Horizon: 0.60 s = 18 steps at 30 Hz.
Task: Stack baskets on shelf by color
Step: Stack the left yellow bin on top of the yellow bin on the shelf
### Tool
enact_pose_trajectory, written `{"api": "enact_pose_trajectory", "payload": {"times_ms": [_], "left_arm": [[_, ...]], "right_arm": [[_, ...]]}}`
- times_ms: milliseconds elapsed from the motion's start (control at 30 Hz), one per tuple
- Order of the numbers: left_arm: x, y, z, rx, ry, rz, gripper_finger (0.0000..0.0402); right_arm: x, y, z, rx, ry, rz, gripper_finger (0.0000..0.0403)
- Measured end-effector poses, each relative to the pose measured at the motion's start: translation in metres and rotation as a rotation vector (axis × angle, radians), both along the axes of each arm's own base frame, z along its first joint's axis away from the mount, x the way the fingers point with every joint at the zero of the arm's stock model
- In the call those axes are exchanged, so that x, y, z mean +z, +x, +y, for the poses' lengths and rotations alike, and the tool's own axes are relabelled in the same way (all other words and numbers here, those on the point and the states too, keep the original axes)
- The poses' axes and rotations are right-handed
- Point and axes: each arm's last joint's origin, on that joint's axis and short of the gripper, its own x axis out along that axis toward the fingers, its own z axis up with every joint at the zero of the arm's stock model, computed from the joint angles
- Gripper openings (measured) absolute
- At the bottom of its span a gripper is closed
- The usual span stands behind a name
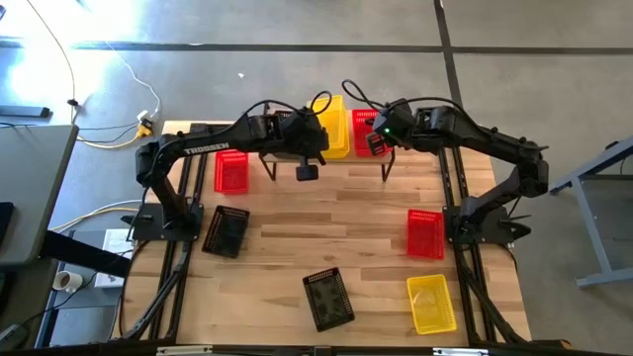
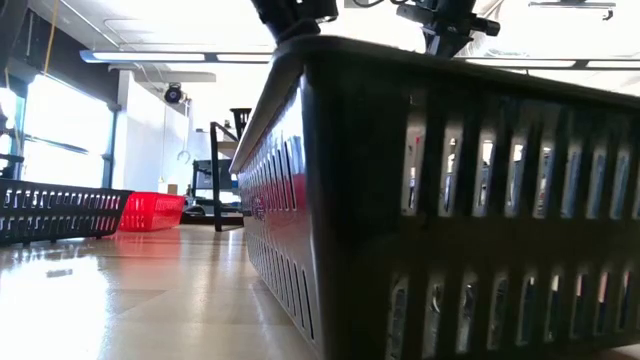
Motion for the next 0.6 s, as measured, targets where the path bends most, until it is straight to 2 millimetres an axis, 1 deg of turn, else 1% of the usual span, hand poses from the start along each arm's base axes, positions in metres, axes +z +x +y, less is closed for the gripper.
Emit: {"api": "enact_pose_trajectory", "payload": {"times_ms": [367,600], "left_arm": [[0.0007,-0.0002,-0.0008,-0.026,0.006,0.006,0.0001],[0.0007,-0.0002,-0.0007,-0.012,0.001,0.001,0.0012]], "right_arm": [[0.0,0.0,0.0,0.001,0.001,0.0,0.0055],[0.0,0.0,0.0,0.001,0.002,0.0,0.0055]]}}
